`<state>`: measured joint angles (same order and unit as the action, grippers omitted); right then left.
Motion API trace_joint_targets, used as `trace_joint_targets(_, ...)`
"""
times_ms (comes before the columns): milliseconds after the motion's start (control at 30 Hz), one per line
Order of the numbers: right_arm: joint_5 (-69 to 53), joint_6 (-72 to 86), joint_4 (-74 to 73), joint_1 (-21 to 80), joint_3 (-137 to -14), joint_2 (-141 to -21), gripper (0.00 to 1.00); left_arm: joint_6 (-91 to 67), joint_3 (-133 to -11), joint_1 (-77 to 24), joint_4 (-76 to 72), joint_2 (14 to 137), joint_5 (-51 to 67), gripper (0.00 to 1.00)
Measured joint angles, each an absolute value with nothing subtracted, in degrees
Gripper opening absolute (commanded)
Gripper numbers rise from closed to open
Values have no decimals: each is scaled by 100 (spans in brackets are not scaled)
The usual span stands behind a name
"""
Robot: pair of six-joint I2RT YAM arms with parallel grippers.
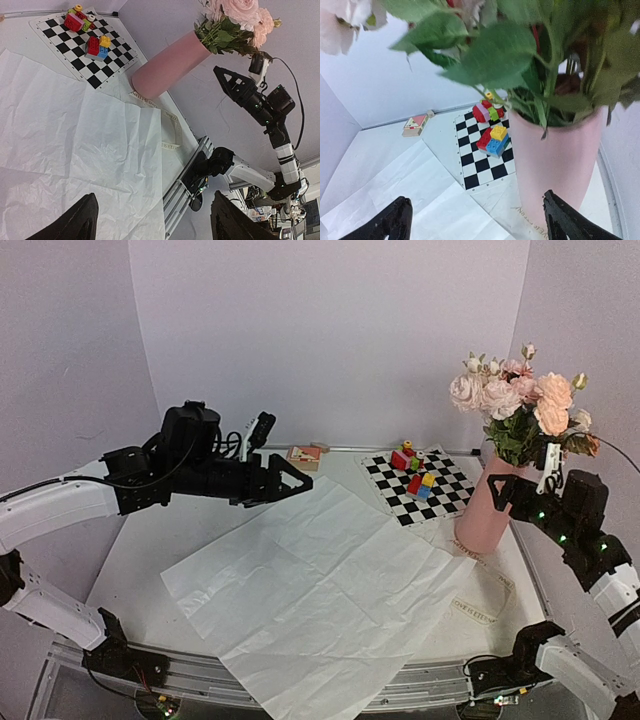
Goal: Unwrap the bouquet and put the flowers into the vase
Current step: Insert the fake flower into the vase, then reset both arms
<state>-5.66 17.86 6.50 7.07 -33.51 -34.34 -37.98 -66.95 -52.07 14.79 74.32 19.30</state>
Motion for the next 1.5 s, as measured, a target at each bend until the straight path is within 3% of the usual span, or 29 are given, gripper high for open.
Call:
trace_joint_targets(467,-377,2589,1339,707,-1292,-2540,98,-3819,-6373,-5207,1393,7474,1471,79)
trace_joint_targets(567,-229,2622,1411,707,-971,-2273,98,-3919,-6066,-5207,1390,7428,904,86)
trace_joint_targets(600,-200,2617,1450,707,-923,-2206,98,-3939,-5954,-5207,1398,7393,702,93)
trace_joint_targets(667,-156,2624,1561,707,-884,-2136,98,-3962,-5743,-5207,1421,7296,230,99)
trace_joint_targets(1233,389,1908,1899,707,-965,-2988,98,-3010,-4357,-5202,858,6396,-3295,100)
trace_joint_targets(1500,435,615,2098,707,-1238,-3557,98,-3159,-2813,-4460,122,5720,-3783,100)
